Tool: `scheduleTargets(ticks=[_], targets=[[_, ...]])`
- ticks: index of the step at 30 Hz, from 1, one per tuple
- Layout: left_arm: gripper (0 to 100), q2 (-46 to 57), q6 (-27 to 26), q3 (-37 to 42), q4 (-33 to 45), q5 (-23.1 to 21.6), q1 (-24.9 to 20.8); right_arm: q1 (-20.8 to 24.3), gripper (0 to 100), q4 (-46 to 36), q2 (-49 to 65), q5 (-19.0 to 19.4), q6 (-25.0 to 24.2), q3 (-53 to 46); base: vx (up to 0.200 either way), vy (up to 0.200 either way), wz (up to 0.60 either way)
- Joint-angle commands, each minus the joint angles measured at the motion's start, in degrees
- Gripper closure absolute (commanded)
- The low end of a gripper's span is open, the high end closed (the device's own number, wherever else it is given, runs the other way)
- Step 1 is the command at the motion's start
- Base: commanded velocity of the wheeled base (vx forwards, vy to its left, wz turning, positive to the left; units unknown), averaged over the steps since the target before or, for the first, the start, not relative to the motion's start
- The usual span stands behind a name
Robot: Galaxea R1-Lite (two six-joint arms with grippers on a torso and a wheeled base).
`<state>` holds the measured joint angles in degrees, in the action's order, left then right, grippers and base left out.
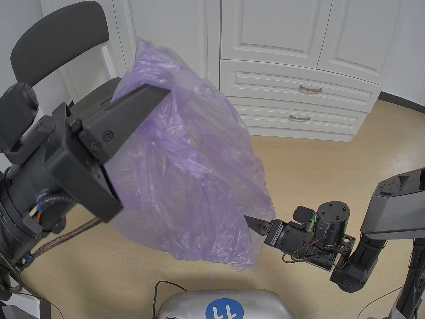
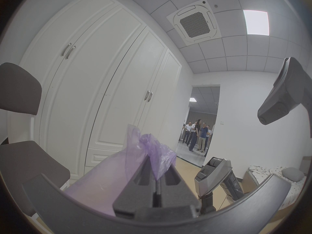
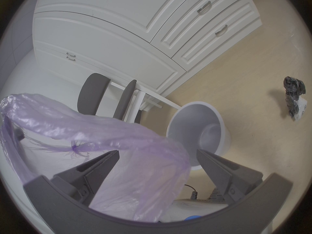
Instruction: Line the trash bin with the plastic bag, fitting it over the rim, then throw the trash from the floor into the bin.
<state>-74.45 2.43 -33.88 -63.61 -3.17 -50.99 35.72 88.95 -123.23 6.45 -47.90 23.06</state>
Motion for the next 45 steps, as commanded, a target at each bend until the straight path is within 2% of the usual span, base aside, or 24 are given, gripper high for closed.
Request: scheduleTargets(ticks=[1, 4, 5, 11, 15, 23, 29, 30, 34, 36, 42, 44, 45], targets=[[100, 0.0, 0.0, 0.0, 0.0, 0.0, -0.1, 0.5, 0, 1.0, -0.3, 0.0, 0.1, 0.0, 0.0, 0.0, 0.0], [100, 0.1, 0.0, 0.0, 0.0, 0.0, 0.0, 0.5, 0, 1.0, -0.2, -0.1, 0.1, 0.0, 0.0, 0.0, 0.0], [100, 0.1, 0.0, 0.0, 0.0, 0.1, 0.0, 0.3, 100, 1.0, -0.2, -0.1, 0.1, -0.1, 0.0, 0.0, 0.0], [100, -0.2, 0.0, 0.6, 0.0, 0.2, 0.7, 0.3, 100, 1.0, 0.1, -0.3, 0.6, -0.7, 0.0, 0.0, 0.0], [100, -0.3, 0.0, 3.1, 0.0, 0.3, 3.3, -0.2, 100, 1.0, 1.4, -0.6, 1.8, -1.3, 0.0, 0.0, 0.0], [100, -1.1, 0.2, 8.7, 0.7, 0.4, 8.8, -4.0, 100, 1.0, 6.5, -0.8, 11.8, -2.6, 0.0, 0.0, 0.0], [100, -3.0, 0.3, 11.5, 0.8, 0.4, 12.5, -8.0, 100, 1.0, 11.9, -0.8, 15.9, -2.9, 0.0, 0.0, 0.0], [100, -4.2, 0.3, 12.3, 1.0, 0.1, 14.6, -9.8, 100, -0.2, 15.2, -0.8, 17.8, -2.6, 0.0, 0.0, 0.0], [100, -7.7, 0.4, 13.2, 1.1, 0.1, 17.1, -12.9, 100, -10.2, 22.0, -1.1, 20.7, -0.5, 0.0, 0.0, 0.0], [100, -9.2, 0.6, 13.5, 1.1, 0.1, 17.7, -13.7, 100, -13.6, 23.9, -2.5, 23.0, 0.5, 0.0, 0.0, 0.0], [100, -16.0, 0.5, 13.8, 0.4, 0.9, 18.6, -13.7, 100, -24.1, 28.0, -13.1, 34.5, 3.4, 0.0, 0.0, 0.0], [100, -16.3, 0.4, 13.8, 0.4, 0.9, 18.7, -13.6, 100, -24.7, 28.1, -13.6, 35.0, 3.7, 0.0, 0.0, 0.0], [100, -18.6, 0.1, 13.3, 0.3, 1.2, 19.4, -12.8, 100, -30.9, 29.5, -17.0, 37.4, 6.9, 0.0, 0.0, 0.0]])
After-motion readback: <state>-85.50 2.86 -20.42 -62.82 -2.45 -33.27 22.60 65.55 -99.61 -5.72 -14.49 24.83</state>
